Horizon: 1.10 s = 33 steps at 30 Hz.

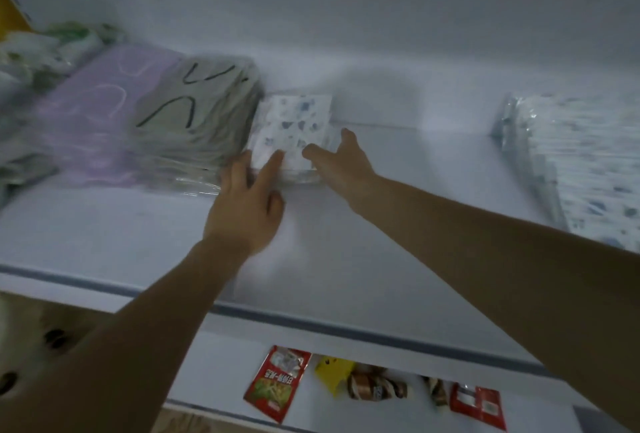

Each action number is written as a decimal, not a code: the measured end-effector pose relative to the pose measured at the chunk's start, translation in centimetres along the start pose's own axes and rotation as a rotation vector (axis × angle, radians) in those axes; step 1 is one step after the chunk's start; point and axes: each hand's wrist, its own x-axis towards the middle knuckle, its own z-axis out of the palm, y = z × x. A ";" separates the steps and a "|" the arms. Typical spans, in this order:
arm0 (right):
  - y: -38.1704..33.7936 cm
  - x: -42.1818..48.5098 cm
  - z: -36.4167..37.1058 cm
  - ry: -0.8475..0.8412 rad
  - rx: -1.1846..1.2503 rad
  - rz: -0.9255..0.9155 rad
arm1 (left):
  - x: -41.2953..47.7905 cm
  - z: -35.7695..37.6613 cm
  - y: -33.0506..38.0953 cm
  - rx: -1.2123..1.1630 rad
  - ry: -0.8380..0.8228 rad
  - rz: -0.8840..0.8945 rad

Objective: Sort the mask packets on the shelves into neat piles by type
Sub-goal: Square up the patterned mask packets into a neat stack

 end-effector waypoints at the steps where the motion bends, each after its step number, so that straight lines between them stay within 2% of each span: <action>1: -0.1 0.3 0.2 0.017 0.047 0.018 | 0.1 0.1 0.1 0.006 0.008 0.009; 7: -1.3 1.8 2.0 0.081 0.198 0.122 | 0.1 0.6 -0.6 -0.025 0.056 0.074; 12: -1.6 2.5 3.5 0.054 0.315 0.137 | 0.1 0.7 -0.6 -0.054 0.090 0.087; 17: -0.7 1.5 3.8 0.051 0.147 -0.150 | 0.1 0.5 -0.7 -0.052 0.077 0.083; 21: -0.5 -0.1 1.0 0.053 0.051 -0.319 | -0.6 -0.4 0.1 -0.055 0.110 0.160; 25: -0.3 -2.7 -6.1 -0.029 -0.186 -0.412 | -1.8 -1.7 2.1 -0.294 0.247 0.186; 27: -0.5 -4.9 -10.6 -0.139 -0.439 -0.505 | -1.9 -2.4 3.7 -0.390 0.279 0.218; 29: -1.0 -7.5 -14.9 -0.258 -0.733 -0.557 | -1.7 -3.1 5.7 -0.381 0.259 0.253; 31: -1.1 -9.8 -18.4 -0.326 -0.963 -0.539 | -1.5 -3.4 8.2 -0.416 0.097 0.260; 33: -0.3 -11.5 -21.2 -0.360 -1.022 -0.501 | -2.1 -2.9 11.2 -0.530 -0.168 0.237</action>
